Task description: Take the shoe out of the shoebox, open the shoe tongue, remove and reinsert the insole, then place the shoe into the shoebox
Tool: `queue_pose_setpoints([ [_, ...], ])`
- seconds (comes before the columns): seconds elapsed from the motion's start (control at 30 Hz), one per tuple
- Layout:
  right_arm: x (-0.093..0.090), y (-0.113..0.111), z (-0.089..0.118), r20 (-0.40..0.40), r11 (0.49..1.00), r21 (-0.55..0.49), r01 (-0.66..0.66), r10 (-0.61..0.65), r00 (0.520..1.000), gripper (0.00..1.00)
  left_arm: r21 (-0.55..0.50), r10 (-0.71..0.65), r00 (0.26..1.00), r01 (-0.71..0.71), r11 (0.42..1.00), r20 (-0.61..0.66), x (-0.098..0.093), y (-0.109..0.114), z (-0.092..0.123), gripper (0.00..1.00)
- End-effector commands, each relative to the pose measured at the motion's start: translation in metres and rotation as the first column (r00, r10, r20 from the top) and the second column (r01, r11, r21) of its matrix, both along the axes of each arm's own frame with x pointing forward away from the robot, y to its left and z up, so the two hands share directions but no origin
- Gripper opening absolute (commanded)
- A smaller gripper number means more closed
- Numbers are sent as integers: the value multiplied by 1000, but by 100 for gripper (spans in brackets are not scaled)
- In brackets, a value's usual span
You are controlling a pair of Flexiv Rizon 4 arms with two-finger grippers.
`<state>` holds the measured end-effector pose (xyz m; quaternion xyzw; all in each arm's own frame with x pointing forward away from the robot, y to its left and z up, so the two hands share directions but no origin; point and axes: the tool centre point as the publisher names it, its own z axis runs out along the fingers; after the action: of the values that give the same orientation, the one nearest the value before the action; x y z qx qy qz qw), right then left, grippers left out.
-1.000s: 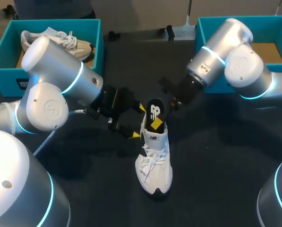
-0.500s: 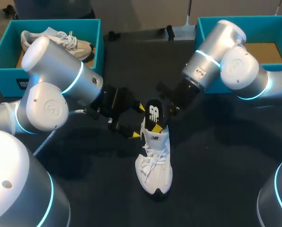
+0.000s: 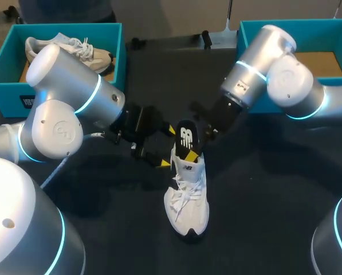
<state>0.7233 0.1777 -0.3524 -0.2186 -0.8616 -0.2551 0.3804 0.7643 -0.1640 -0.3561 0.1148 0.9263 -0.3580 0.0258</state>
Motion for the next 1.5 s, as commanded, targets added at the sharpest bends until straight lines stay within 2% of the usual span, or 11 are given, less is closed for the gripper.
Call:
queue_pose_setpoints([
  [0.03,7,4,-1,-13,1000,1,-21,21,1000,0,2,1,1000,-1,1000,2,-1,0,0,100],
  [0.37,10,4,3,-48,999,0,-52,52,998,0,2,1,1000,-1,1000,2,-1,0,0,100],
  [0.93,-17,4,-14,-124,997,-33,-68,64,990,0,2,1,1000,-1,1000,2,-1,0,0,100],
  [0.97,-17,4,-14,-125,997,-36,-70,65,990,1,2,1,1000,-1,1000,2,-1,0,0,100],
  [1.03,-16,3,-14,-116,997,-39,-63,58,992,22,2,1,1000,-1,1000,2,-1,0,0,100],
  [1.5,2,1,7,-30,996,-60,-58,56,998,29,2,1,1000,-1,1000,2,-1,0,0,100],
])
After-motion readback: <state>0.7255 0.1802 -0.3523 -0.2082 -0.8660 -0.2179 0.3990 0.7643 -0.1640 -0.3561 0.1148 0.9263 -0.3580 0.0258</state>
